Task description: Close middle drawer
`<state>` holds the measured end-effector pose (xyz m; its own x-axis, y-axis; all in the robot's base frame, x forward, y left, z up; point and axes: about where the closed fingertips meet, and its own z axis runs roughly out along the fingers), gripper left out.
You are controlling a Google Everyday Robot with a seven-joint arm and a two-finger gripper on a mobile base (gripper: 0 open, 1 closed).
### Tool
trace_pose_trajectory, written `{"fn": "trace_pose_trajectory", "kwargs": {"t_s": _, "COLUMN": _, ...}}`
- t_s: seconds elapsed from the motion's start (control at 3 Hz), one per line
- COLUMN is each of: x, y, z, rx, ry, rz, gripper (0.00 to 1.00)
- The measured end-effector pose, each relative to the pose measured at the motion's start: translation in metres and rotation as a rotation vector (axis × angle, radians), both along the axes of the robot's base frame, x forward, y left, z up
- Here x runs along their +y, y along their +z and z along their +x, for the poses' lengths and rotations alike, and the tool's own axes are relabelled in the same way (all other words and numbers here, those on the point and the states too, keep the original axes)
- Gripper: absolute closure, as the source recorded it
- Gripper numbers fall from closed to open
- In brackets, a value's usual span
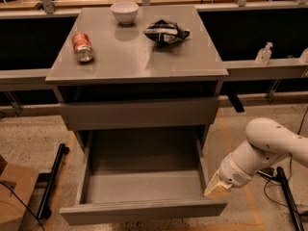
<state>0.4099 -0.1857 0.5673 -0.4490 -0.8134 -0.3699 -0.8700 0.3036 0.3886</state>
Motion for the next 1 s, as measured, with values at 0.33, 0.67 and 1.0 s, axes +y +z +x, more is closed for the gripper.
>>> {"fn": "trace_pose_trajectory", "kwargs": {"t_s": 0.33, "x": -0.001, "y": -0.02, "z": -0.004, "rx": 0.053, "ry": -0.01, "rz": 0.002, "gripper": 1.0}}
{"fn": "trace_pose_trajectory", "kwargs": {"t_s": 0.67, "x": 0.012, "y": -0.07, "z": -0.01, "rx": 0.163, "ry": 0.001, "rz": 0.039, "gripper": 1.0}}
{"fn": "trace_pose_trajectory", "kwargs": {"t_s": 1.0, "x": 0.023, "y": -0.108, "z": -0.014, "rx": 0.242, "ry": 0.014, "rz": 0.051, "gripper": 1.0}}
